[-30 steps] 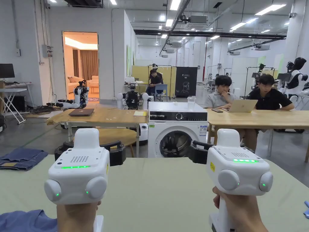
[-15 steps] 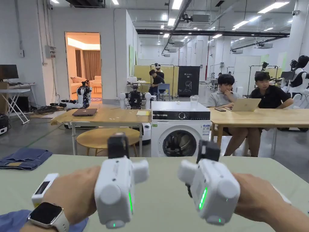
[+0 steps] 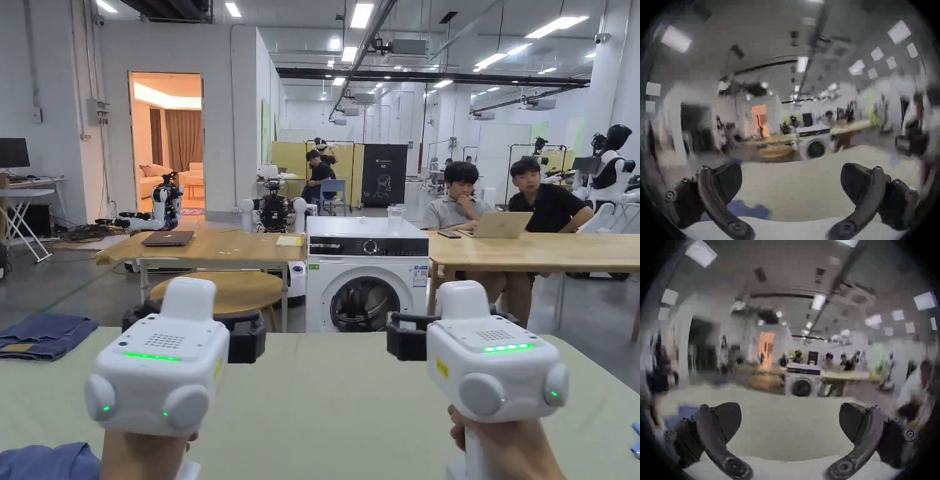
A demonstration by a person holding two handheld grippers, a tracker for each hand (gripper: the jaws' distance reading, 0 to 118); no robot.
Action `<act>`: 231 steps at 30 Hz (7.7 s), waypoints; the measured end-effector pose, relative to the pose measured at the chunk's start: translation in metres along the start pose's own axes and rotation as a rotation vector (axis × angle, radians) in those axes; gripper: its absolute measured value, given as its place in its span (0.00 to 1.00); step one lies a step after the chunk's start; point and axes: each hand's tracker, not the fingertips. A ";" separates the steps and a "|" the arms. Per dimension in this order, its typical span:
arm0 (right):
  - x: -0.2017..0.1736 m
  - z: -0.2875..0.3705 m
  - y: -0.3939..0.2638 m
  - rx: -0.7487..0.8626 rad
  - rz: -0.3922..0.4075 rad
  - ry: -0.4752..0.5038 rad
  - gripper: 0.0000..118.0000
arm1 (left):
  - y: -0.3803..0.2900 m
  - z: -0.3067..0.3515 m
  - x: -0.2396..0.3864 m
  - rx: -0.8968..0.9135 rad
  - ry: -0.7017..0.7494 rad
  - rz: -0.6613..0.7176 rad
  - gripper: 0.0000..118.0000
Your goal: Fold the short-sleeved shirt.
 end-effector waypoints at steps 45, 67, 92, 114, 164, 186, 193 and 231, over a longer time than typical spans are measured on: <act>-0.194 -0.041 -0.087 -0.102 0.119 0.312 0.00 | -0.049 0.086 -0.167 -0.133 0.509 -0.063 0.00; -0.262 -0.110 -0.160 -0.266 0.174 0.432 0.00 | -0.256 -0.132 -0.282 -0.929 0.438 0.271 0.83; -0.143 -0.053 -0.117 -0.208 0.116 0.274 0.00 | -0.192 -0.116 -0.173 -0.717 0.206 0.144 0.02; 0.139 0.081 -0.074 -0.172 0.065 -0.204 0.00 | -0.236 -0.161 0.288 -0.878 -0.355 -0.114 0.02; 0.072 -0.005 -0.186 -0.400 0.082 -0.096 0.00 | -0.275 -0.197 -0.117 -0.885 0.157 -0.080 0.74; 0.239 -0.062 -0.253 -0.733 0.111 -0.309 0.99 | -0.211 -0.149 -0.074 -0.819 0.050 -0.190 0.00; 0.235 -0.095 -0.267 -0.841 0.140 -0.219 0.79 | -0.214 -0.148 -0.070 -0.842 0.071 -0.196 0.00; 0.161 -0.127 0.168 -0.079 0.066 -0.239 0.04 | 0.119 -0.197 -0.149 -0.306 0.228 -0.128 0.00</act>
